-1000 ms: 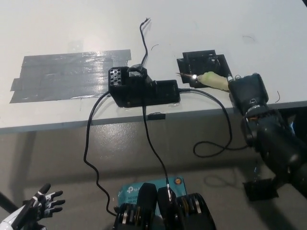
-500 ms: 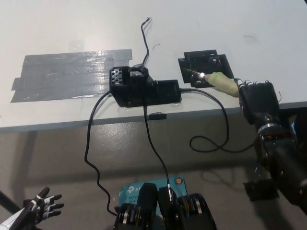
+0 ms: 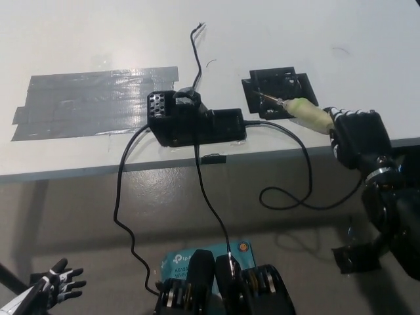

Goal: The robot uses its right hand to grab and lift the soldering gun kept on the middle of the table and puts it in its base

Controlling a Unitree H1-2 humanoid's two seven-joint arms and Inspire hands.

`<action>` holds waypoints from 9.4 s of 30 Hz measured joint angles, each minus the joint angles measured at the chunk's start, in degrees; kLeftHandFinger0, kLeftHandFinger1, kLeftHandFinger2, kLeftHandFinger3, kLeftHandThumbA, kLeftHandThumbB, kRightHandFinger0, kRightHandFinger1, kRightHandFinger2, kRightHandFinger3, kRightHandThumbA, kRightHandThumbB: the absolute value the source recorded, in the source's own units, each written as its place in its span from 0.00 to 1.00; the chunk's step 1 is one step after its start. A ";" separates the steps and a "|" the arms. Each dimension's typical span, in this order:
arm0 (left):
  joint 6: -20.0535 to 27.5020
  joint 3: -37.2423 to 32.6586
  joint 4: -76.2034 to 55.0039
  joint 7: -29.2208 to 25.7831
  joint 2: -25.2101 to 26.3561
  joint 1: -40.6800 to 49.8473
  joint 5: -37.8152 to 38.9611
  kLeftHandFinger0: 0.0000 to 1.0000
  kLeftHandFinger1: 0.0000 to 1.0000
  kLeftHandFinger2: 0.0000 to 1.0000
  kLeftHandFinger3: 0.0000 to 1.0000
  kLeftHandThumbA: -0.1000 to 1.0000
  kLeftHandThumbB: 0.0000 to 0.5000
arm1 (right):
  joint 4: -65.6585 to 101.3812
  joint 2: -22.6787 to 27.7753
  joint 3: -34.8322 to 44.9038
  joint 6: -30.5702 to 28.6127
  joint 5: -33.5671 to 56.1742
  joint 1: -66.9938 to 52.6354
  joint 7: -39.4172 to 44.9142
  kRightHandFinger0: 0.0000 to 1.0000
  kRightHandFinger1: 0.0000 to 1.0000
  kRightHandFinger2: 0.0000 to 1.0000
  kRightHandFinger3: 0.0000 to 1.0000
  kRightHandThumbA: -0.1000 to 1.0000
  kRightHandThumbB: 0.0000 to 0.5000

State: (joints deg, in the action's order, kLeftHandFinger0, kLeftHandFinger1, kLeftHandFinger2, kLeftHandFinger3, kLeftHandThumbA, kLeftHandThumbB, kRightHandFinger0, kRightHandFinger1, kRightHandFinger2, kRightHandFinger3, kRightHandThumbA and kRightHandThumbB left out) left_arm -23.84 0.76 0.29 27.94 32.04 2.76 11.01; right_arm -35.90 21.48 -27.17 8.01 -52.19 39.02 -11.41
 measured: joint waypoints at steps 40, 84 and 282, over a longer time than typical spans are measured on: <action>-0.05 0.06 -0.05 -0.02 -0.03 -0.36 -1.00 0.98 1.00 1.00 1.00 1.00 0.64 | 4.44 5.15 -5.42 -22.48 -0.33 15.28 5.62 0.00 0.08 0.20 0.15 0.00 0.14; -0.30 -0.35 -0.10 0.01 -0.03 -1.54 -2.64 0.99 1.00 1.00 1.00 1.00 0.75 | 3.23 4.98 -3.94 -30.35 -4.21 15.76 7.27 0.00 0.00 0.30 0.01 0.00 0.00; -2.34 -9.74 -4.76 0.00 -0.45 -5.48 -8.74 1.00 0.99 1.00 1.00 1.00 0.98 | 8.92 -9.75 -19.43 -9.20 -14.95 28.01 41.28 1.00 1.00 1.00 1.00 0.73 1.00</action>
State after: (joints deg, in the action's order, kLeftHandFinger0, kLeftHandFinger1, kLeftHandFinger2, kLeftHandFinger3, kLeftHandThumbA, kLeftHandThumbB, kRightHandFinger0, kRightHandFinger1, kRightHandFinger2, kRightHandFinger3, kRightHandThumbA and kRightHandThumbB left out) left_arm -26.19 -8.98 -4.47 27.94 31.58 -2.72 2.27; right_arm -26.98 11.73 -46.61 -1.19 -67.14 67.04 29.87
